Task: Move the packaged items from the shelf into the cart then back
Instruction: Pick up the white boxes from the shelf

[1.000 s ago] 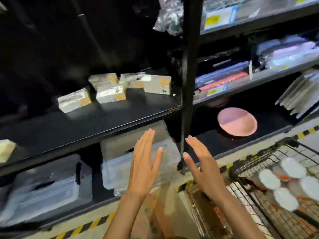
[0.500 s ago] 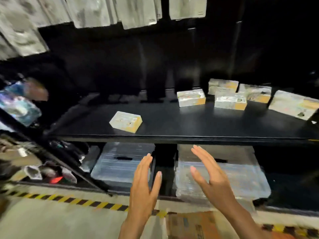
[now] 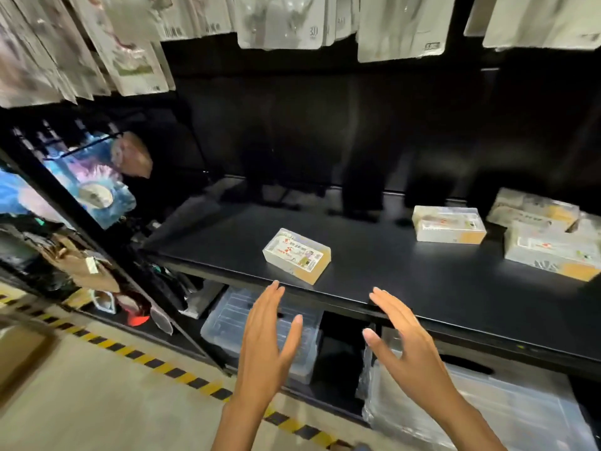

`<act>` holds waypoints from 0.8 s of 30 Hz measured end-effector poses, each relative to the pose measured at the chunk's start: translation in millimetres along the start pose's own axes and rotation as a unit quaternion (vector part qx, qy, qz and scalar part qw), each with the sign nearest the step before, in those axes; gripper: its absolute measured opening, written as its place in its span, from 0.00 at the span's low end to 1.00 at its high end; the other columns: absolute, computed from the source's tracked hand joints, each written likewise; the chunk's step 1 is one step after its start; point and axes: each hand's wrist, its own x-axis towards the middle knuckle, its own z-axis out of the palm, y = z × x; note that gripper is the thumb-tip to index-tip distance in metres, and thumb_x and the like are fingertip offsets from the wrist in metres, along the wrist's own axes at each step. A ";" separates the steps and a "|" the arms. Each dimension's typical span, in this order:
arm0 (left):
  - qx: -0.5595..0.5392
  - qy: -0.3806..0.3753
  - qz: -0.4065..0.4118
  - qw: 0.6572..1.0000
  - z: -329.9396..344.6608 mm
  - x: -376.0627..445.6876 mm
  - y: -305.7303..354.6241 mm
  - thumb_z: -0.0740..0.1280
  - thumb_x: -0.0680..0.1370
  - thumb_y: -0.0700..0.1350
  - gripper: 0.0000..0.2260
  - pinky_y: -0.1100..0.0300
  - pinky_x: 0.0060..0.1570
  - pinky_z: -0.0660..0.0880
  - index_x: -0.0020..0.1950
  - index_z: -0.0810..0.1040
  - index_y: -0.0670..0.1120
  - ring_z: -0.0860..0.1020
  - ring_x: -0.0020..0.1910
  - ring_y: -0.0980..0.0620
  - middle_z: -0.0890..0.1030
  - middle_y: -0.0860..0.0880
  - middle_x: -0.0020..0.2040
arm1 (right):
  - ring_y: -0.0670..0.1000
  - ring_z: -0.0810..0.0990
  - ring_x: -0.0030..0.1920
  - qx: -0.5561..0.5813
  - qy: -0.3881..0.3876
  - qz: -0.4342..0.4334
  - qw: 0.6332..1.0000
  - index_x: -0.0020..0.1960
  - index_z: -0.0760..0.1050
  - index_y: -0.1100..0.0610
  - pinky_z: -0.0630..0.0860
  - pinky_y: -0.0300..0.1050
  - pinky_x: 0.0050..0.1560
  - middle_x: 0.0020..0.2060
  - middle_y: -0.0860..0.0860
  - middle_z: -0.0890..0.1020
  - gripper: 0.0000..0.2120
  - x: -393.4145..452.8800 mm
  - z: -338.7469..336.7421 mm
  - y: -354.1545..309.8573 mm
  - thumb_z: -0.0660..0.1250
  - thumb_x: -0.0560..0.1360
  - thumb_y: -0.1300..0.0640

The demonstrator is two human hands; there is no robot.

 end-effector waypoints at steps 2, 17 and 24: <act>-0.010 0.000 -0.015 1.000 0.7 27.7 -4.8 0.56 0.77 0.64 0.30 0.56 0.72 0.61 0.75 0.60 0.52 0.59 0.73 0.62 0.62 0.58 0.75 | 0.32 0.56 0.71 -0.002 -0.011 0.003 1.000 0.73 0.61 0.42 0.55 0.34 0.71 0.71 0.32 0.60 0.29 22.6 1.8 4.6 0.57 0.74 0.35; 0.089 -0.115 -0.226 0.963 18.6 182.8 -41.0 0.69 0.64 0.70 0.49 0.48 0.67 0.67 0.73 0.61 0.40 0.67 0.69 0.45 0.68 0.44 0.71 | 0.39 0.63 0.71 -0.018 0.034 0.083 0.996 0.72 0.66 0.49 0.59 0.38 0.71 0.70 0.40 0.67 0.29 102.0 4.5 30.3 0.60 0.73 0.42; 0.082 -0.174 -0.270 0.943 17.9 200.0 -47.5 0.73 0.56 0.72 0.43 0.53 0.45 0.78 0.56 0.73 0.40 0.78 0.50 0.47 0.79 0.46 0.52 | 0.40 0.65 0.68 -0.022 0.119 0.156 0.980 0.70 0.68 0.50 0.59 0.36 0.67 0.68 0.41 0.69 0.24 101.6 9.5 30.9 0.66 0.76 0.49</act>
